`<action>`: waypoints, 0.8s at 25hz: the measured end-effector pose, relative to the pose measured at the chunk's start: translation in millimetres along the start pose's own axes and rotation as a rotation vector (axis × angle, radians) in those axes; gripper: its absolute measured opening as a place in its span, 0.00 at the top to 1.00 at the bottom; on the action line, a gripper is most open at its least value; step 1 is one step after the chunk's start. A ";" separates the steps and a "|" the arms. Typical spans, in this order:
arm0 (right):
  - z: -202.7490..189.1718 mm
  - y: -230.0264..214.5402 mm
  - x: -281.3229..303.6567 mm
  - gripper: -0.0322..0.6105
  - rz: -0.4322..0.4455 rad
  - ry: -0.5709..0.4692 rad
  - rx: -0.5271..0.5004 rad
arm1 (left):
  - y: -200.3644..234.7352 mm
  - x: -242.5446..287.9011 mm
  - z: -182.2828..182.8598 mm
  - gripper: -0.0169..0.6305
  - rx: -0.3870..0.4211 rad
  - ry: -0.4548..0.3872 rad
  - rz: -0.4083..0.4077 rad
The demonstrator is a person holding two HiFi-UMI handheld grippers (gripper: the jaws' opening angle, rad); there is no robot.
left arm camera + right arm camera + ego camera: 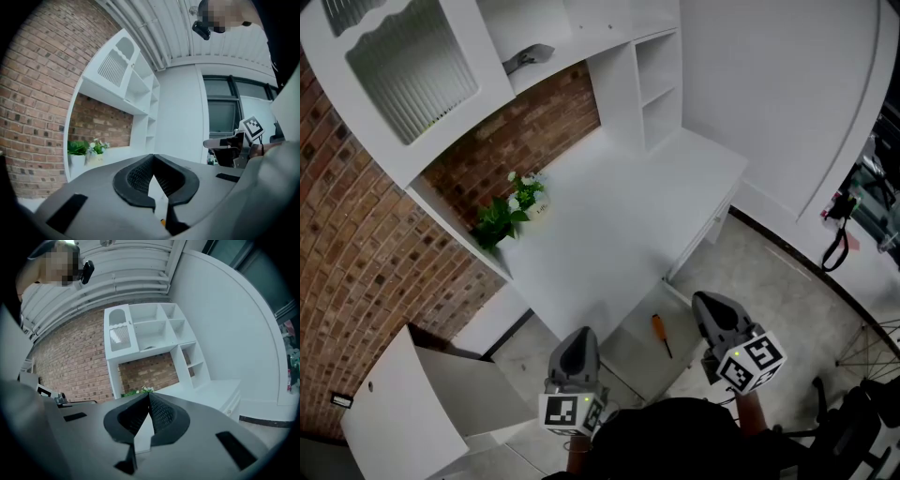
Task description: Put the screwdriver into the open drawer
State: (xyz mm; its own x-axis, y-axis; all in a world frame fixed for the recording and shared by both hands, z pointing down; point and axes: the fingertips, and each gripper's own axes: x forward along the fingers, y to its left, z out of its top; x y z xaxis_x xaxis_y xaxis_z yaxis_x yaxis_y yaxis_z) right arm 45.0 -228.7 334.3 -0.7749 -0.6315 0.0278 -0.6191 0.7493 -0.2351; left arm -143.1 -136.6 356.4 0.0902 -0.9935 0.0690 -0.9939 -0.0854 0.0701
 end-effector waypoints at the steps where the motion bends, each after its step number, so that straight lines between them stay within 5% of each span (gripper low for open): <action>1: 1.8 -1.0 -2.0 0.93 -0.004 -0.005 -0.003 | 1.7 -1.8 0.6 0.96 0.009 -0.004 0.004; 20: 5.7 -12.4 -16.7 0.93 -0.019 -0.035 -0.029 | 3.6 -9.2 4.3 0.96 0.043 0.000 0.060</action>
State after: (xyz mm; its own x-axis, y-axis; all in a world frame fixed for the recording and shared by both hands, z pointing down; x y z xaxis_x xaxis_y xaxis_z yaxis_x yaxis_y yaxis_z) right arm 66.3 -228.7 331.3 -0.7582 -0.6520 -0.0017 -0.6376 0.7420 -0.2070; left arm -147.8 -128.1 351.8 0.0302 -0.9969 0.0723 -0.9993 -0.0285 0.0234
